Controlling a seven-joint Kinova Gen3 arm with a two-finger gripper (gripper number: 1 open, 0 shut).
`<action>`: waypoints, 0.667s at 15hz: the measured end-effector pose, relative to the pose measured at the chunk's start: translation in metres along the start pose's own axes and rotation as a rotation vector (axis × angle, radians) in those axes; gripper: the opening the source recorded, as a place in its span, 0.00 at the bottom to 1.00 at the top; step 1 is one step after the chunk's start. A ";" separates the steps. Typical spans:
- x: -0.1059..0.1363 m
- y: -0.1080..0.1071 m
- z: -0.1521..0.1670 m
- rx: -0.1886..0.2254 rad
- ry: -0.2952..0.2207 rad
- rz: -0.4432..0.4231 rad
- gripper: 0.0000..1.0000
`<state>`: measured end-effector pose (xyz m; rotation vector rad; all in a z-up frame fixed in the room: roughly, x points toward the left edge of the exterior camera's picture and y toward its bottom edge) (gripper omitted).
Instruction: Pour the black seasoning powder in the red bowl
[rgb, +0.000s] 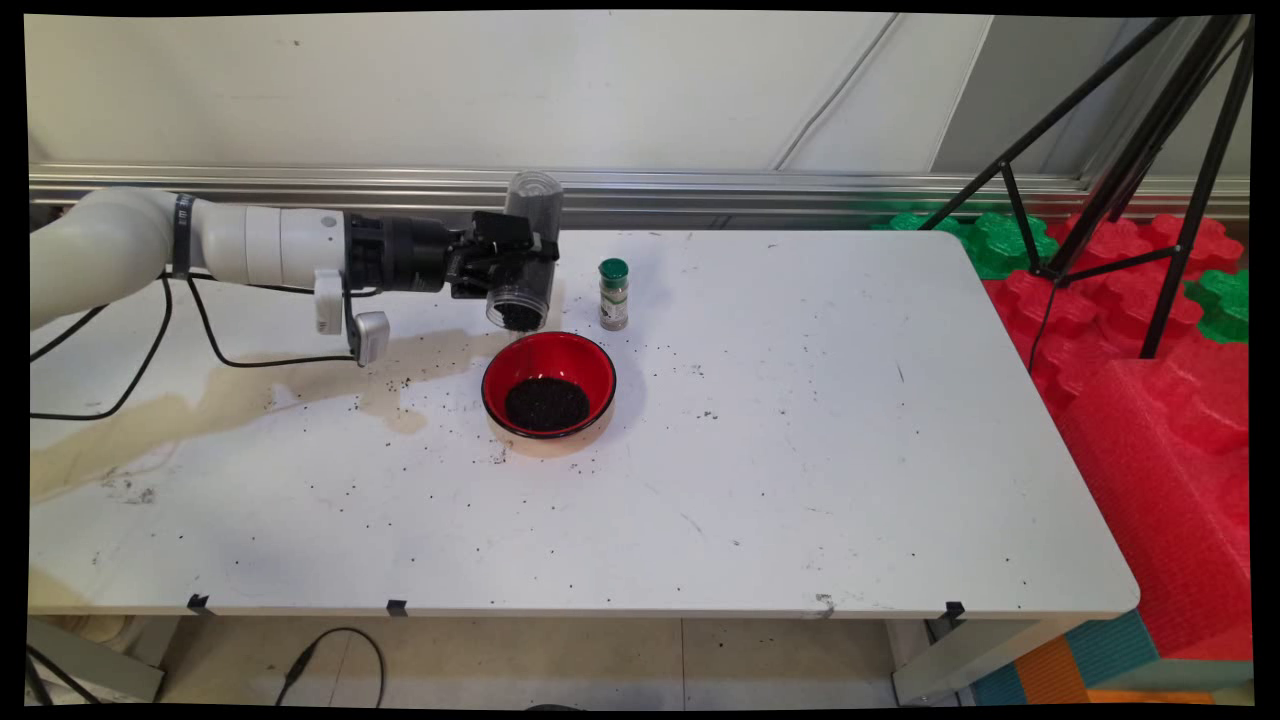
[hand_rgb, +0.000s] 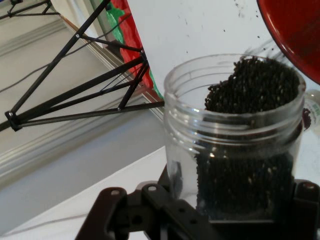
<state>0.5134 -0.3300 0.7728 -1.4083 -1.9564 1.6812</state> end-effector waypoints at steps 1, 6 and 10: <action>0.000 0.000 0.000 0.000 0.001 -0.025 0.00; -0.003 -0.001 -0.002 0.001 0.006 -0.163 0.00; -0.007 -0.001 -0.005 0.000 0.007 -0.297 0.00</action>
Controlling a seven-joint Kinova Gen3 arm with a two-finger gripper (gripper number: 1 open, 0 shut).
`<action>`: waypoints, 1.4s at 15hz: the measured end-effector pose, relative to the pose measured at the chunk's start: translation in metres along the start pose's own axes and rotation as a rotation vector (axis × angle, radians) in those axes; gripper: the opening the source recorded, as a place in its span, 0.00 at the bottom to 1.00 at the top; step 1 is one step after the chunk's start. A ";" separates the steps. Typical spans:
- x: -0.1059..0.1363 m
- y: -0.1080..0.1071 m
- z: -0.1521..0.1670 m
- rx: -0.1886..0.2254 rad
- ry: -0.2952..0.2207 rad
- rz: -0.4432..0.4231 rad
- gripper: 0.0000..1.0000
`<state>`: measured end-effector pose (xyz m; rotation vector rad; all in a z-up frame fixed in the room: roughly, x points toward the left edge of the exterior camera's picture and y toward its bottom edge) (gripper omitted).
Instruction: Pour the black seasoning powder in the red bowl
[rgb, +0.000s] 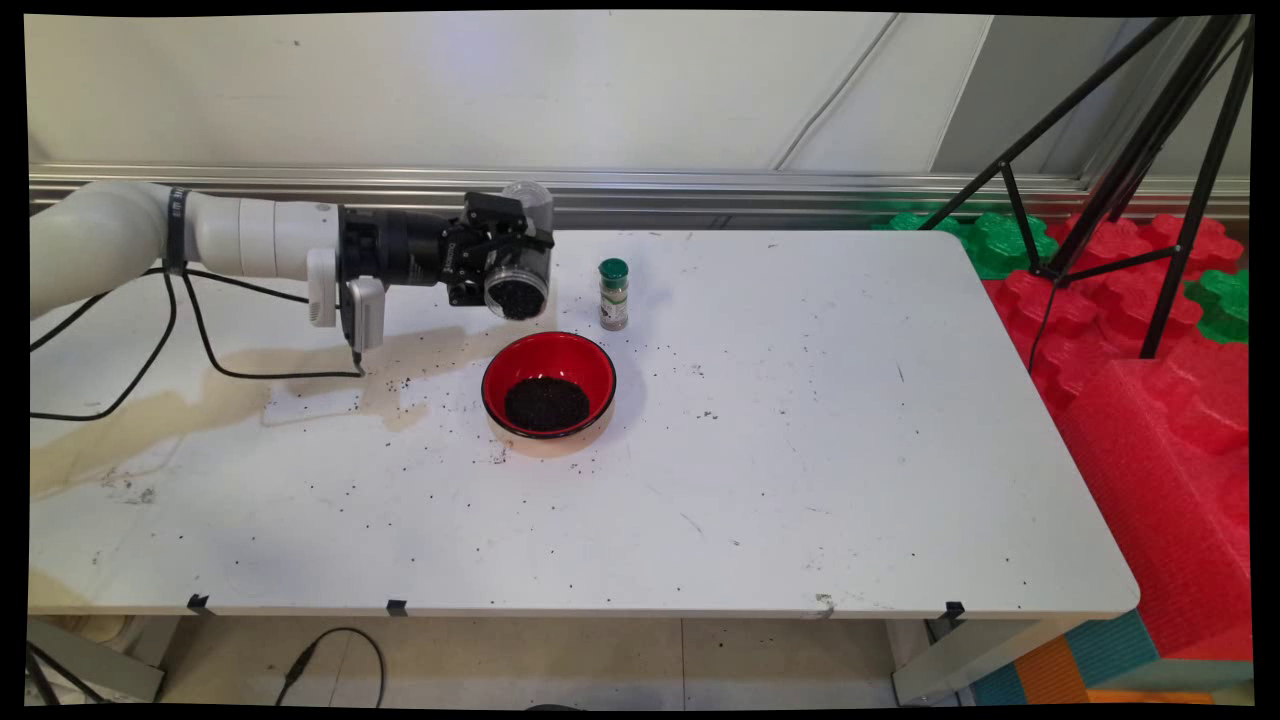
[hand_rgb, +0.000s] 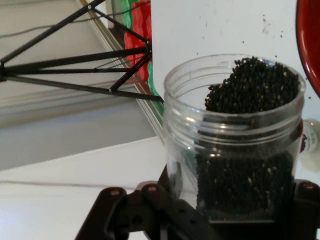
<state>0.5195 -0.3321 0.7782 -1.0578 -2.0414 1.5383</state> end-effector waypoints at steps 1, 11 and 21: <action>-0.001 -0.001 -0.001 0.000 0.000 -0.034 0.00; -0.013 -0.013 -0.009 0.024 0.008 -0.395 0.00; -0.024 -0.024 -0.014 0.022 0.050 -0.776 0.00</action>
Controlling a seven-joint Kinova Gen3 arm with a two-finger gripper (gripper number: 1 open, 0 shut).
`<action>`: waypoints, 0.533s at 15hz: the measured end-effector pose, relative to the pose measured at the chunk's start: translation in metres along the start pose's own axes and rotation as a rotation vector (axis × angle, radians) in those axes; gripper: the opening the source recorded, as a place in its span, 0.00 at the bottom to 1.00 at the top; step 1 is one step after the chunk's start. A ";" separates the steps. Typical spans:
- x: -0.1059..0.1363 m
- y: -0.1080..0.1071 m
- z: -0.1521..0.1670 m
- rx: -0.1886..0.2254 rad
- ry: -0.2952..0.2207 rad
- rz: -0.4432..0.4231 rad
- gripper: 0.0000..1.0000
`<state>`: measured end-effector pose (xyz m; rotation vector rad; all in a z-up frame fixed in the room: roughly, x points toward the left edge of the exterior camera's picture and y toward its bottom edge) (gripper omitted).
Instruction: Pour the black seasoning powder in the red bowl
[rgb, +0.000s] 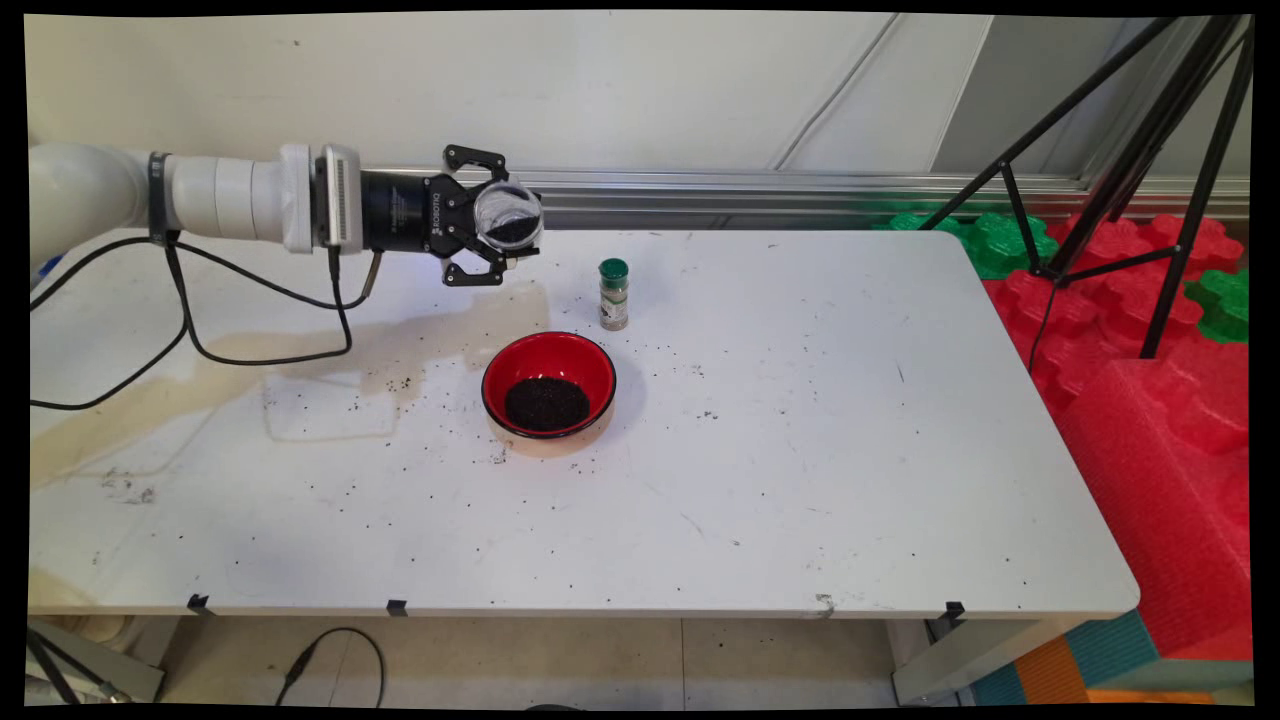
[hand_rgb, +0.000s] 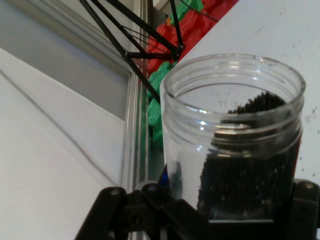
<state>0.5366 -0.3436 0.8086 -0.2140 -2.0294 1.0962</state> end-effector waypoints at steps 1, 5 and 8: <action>0.000 -0.001 0.000 -0.002 0.004 -0.039 0.00; -0.001 -0.005 0.000 -0.007 0.018 -0.177 0.00; -0.001 -0.008 0.001 -0.008 0.029 -0.267 0.00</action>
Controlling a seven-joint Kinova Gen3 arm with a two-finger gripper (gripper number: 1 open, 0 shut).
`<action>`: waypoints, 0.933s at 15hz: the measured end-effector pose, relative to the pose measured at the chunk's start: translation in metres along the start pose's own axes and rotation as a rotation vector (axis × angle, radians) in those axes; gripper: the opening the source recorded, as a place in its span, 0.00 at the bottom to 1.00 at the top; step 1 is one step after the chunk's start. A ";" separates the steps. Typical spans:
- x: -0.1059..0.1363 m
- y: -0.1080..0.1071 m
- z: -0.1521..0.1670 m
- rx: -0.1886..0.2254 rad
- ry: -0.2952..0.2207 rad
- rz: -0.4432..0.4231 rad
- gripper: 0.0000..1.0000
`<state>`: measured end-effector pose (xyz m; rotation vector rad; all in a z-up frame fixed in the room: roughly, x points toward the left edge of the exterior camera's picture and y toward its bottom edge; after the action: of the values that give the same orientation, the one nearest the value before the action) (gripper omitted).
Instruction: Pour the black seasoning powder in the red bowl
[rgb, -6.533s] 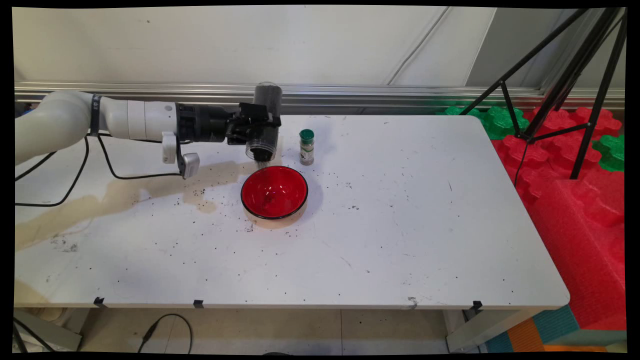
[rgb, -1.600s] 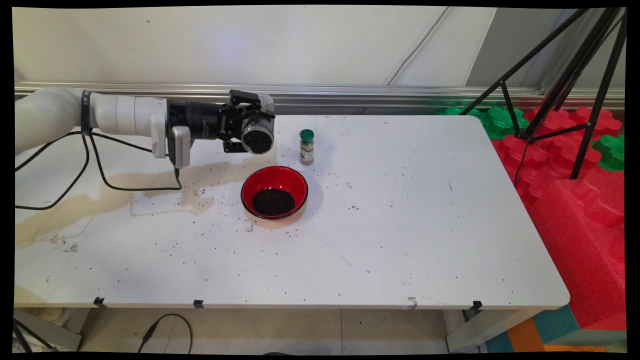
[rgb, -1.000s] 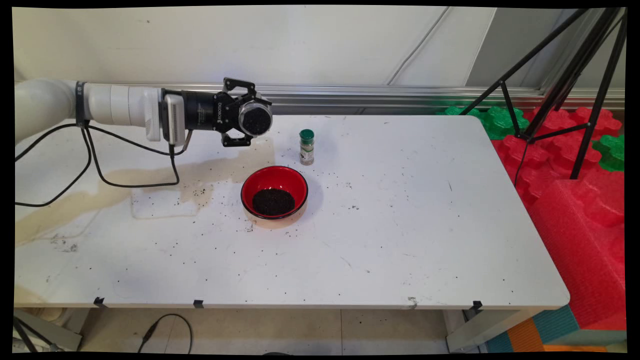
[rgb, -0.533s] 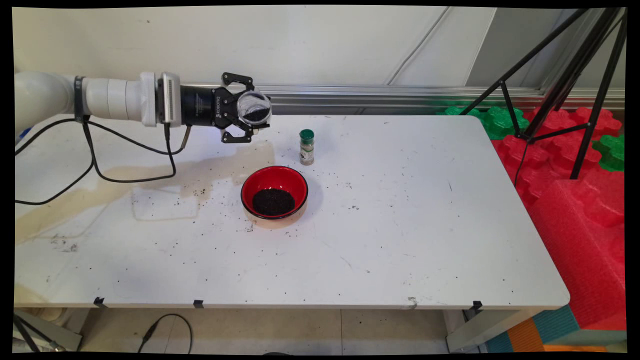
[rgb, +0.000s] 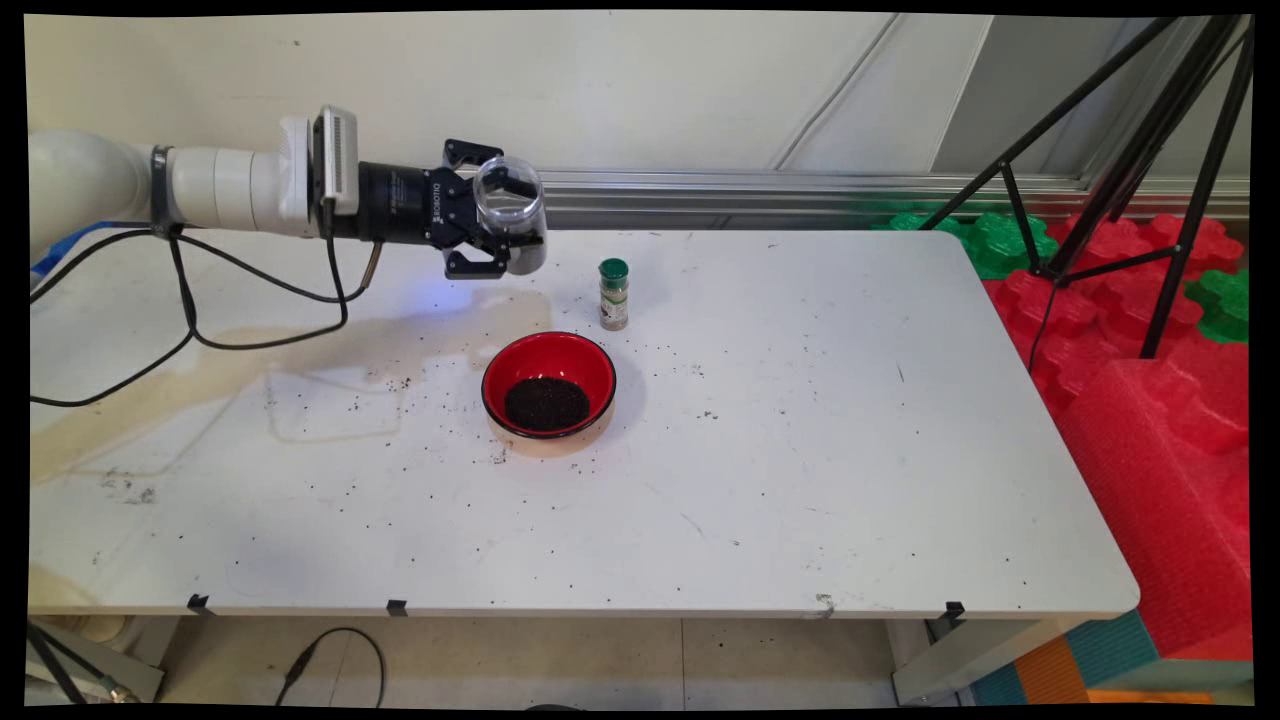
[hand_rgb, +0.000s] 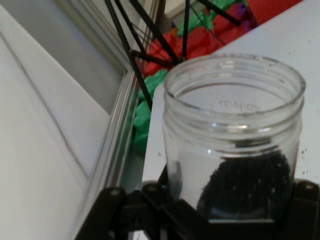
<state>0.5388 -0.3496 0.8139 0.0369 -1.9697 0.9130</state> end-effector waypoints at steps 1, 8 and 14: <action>0.000 -0.001 0.000 0.000 0.004 -0.038 0.00; -0.005 -0.011 0.004 0.006 0.021 -0.264 0.00; -0.015 -0.021 0.009 0.022 0.012 -0.441 0.00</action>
<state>0.5486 -0.3748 0.8122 0.4588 -1.8364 0.6404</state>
